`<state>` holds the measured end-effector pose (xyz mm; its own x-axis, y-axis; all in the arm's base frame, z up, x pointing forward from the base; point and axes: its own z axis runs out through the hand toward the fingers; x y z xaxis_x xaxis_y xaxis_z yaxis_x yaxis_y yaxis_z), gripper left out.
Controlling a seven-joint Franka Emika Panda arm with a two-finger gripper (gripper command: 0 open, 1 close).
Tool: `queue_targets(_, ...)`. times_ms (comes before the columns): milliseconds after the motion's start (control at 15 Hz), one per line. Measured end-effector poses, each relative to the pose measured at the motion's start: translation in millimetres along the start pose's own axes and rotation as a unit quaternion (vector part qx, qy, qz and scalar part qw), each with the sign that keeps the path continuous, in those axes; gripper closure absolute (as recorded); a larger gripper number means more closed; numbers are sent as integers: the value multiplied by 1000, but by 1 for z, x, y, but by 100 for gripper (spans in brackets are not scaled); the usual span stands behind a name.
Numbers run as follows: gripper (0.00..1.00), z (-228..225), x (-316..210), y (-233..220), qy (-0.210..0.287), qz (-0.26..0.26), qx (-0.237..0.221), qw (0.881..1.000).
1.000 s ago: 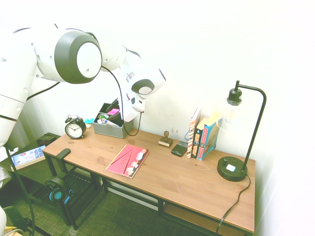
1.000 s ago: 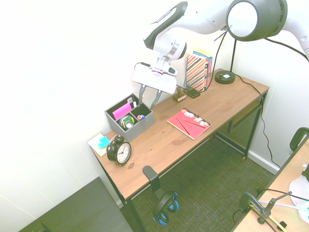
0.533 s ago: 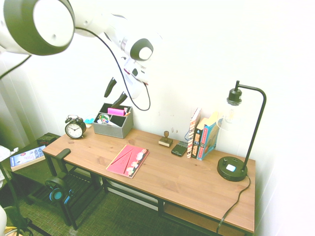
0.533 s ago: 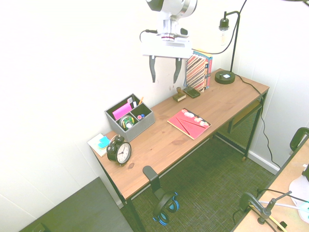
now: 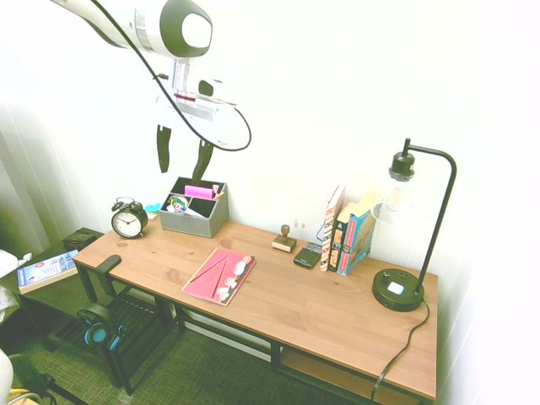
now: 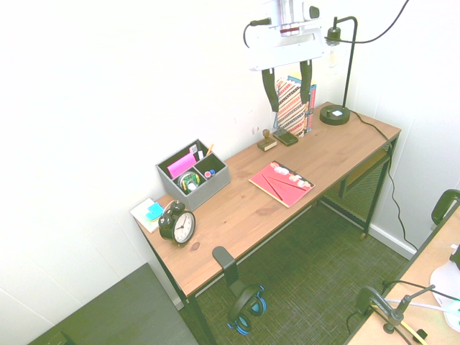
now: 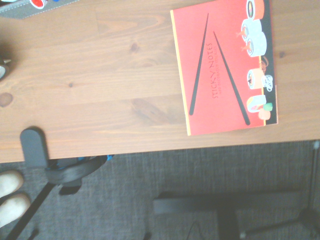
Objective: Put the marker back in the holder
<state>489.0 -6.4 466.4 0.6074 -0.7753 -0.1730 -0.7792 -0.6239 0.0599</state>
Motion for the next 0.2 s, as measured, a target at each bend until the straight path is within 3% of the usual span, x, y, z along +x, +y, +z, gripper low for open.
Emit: queue_targets(200,0,27,-13,25,53,-55,28,997)
